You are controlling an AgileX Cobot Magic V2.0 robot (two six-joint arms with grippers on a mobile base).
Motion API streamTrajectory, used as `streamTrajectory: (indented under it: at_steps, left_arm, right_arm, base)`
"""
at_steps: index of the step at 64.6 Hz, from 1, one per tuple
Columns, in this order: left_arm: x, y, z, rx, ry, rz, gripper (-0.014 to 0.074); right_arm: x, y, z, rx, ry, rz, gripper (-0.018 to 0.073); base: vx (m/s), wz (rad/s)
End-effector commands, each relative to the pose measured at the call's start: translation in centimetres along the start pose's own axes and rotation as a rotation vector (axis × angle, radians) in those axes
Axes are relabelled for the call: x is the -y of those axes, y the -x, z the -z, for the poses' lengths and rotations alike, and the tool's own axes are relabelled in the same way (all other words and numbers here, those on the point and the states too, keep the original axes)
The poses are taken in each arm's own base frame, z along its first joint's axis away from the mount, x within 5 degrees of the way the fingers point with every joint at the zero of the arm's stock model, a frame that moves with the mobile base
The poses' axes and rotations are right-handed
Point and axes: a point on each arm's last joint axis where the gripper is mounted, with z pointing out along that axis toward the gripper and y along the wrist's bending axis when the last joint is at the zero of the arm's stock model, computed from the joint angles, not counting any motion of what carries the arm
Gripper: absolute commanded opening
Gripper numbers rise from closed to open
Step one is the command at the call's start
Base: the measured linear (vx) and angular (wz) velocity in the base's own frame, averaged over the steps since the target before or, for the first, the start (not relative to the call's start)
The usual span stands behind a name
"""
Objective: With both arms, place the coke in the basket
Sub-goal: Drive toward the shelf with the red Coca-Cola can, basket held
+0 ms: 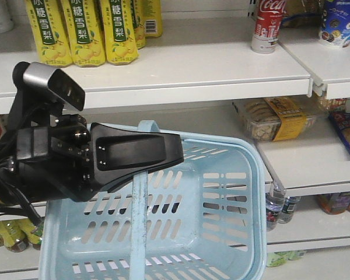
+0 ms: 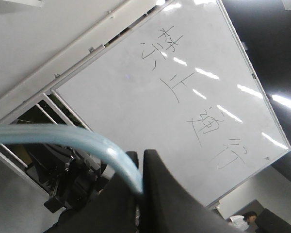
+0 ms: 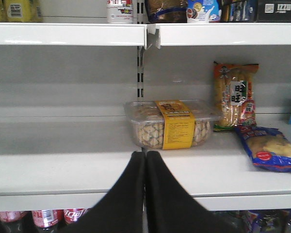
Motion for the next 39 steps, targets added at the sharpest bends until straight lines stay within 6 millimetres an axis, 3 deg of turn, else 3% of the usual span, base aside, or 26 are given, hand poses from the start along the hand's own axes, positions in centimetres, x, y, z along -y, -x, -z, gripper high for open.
streamTrajectory:
  at_steps: [1, 39]
  left_arm:
    - [3.38, -0.15, 0.12, -0.036, -0.238, -0.034, -0.0006]
    - [3.38, -0.15, 0.12, -0.036, -0.238, -0.034, -0.0006]
  right_arm:
    - [0.02, 0.37, -0.14, 0.049, -0.005, 0.010, -0.0010]
    - [0.02, 0.37, -0.14, 0.049, -0.005, 0.010, -0.0010]
  base:
    - [0.06, 0.22]
    - [0.04, 0.14]
